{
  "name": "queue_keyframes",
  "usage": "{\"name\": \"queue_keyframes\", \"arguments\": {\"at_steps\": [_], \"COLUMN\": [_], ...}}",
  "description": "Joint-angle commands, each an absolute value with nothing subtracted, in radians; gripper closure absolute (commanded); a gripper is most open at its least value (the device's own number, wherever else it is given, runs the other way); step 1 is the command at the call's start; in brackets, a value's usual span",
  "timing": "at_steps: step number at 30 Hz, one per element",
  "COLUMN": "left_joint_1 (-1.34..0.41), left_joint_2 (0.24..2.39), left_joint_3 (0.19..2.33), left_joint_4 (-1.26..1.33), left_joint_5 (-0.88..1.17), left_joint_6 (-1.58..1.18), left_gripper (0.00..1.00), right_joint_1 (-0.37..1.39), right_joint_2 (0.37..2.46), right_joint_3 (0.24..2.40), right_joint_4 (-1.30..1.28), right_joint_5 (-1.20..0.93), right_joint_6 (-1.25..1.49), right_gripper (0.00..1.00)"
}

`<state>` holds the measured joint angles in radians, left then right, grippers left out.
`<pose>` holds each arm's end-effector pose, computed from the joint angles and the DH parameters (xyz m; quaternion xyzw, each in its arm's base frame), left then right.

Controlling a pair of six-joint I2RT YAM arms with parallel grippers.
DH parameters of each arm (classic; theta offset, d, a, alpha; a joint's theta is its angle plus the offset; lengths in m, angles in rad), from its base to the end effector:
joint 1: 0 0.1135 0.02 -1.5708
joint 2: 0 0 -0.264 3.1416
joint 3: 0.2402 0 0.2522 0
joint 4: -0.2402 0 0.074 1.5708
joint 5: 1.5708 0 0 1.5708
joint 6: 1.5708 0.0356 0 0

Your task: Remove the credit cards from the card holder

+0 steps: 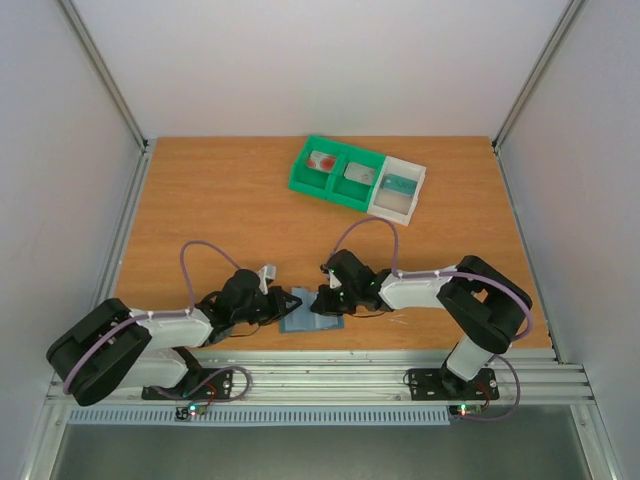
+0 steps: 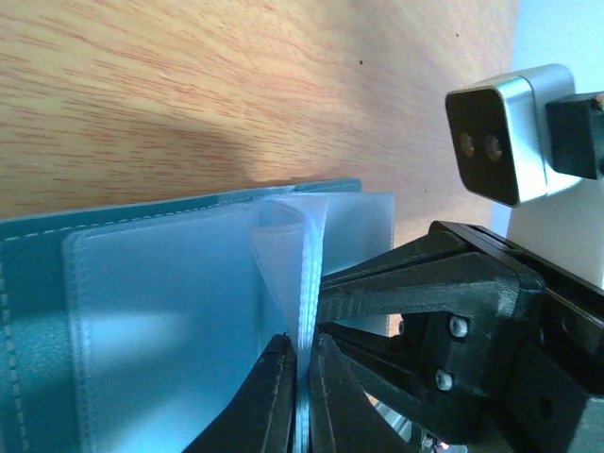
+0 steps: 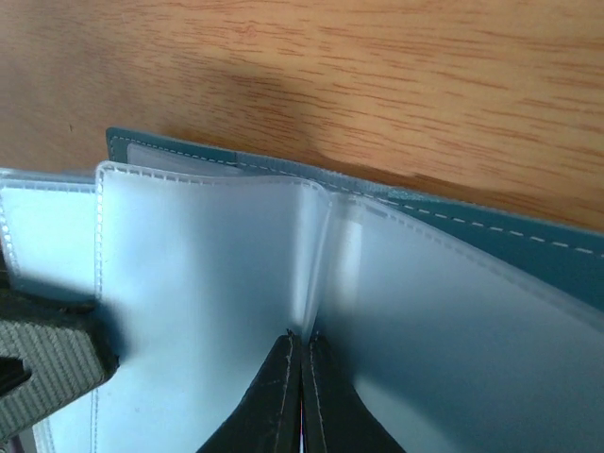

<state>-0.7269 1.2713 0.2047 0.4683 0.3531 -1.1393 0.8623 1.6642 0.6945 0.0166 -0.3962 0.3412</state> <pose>0.1426 -0.1433 0.1198 -0.0979 0.8687 -0.4621 0.1491 0.1812 0.2326 0.1212 -0.2984 0.8871 0.3233 0.1395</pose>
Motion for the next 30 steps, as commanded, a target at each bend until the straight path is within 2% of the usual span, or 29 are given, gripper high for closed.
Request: {"name": "queue_keyframes", "arguments": {"at_steps": [1, 4, 8, 11, 15, 19, 21, 24, 28, 29, 30], "left_joint_1": [-0.73, -0.731, -0.734, -0.735, -0.736, -0.735, -0.734, -0.734, -0.734, -0.734, -0.735], "left_joint_2": [1.237, 1.229, 1.233, 1.226, 1.161, 1.054, 0.989, 0.888, 0.758, 0.731, 0.704], "left_joint_3": [0.22, 0.228, 0.231, 0.236, 0.234, 0.251, 0.272, 0.322, 0.403, 0.43, 0.456], "left_joint_4": [0.56, 0.554, 0.573, 0.565, 0.441, 0.272, 0.169, 0.016, -0.236, -0.29, -0.349], "left_joint_5": [0.371, 0.376, 0.393, 0.394, 0.342, 0.281, 0.248, 0.201, 0.113, 0.09, 0.069], "left_joint_6": [-1.131, -1.125, -1.118, -1.114, -1.104, -1.066, -1.048, -1.002, -0.94, -0.926, -0.901], "left_gripper": [0.91, 0.88, 0.99, 1.0, 0.89, 0.71, 0.55, 0.46, 0.27, 0.21, 0.04], "right_joint_1": [0.863, 0.862, 0.861, 0.858, 0.848, 0.831, 0.823, 0.821, 0.821, 0.821, 0.821], "right_joint_2": [1.655, 1.654, 1.647, 1.635, 1.548, 1.421, 1.362, 1.271, 1.161, 1.125, 1.096], "right_joint_3": [0.657, 0.652, 0.651, 0.648, 0.678, 0.691, 0.709, 0.748, 0.808, 0.822, 0.839], "right_joint_4": [0.034, 0.05, 0.056, 0.055, -0.078, -0.197, -0.263, -0.371, -0.501, -0.538, -0.579], "right_joint_5": [-0.377, -0.382, -0.382, -0.38, -0.312, -0.26, -0.234, -0.168, -0.071, -0.045, -0.021], "right_joint_6": [0.358, 0.365, 0.369, 0.369, 0.308, 0.255, 0.229, 0.187, 0.143, 0.134, 0.121], "right_gripper": [0.98, 0.98, 0.99, 0.99, 0.94, 0.8, 0.72, 0.65, 0.55, 0.52, 0.44]}}
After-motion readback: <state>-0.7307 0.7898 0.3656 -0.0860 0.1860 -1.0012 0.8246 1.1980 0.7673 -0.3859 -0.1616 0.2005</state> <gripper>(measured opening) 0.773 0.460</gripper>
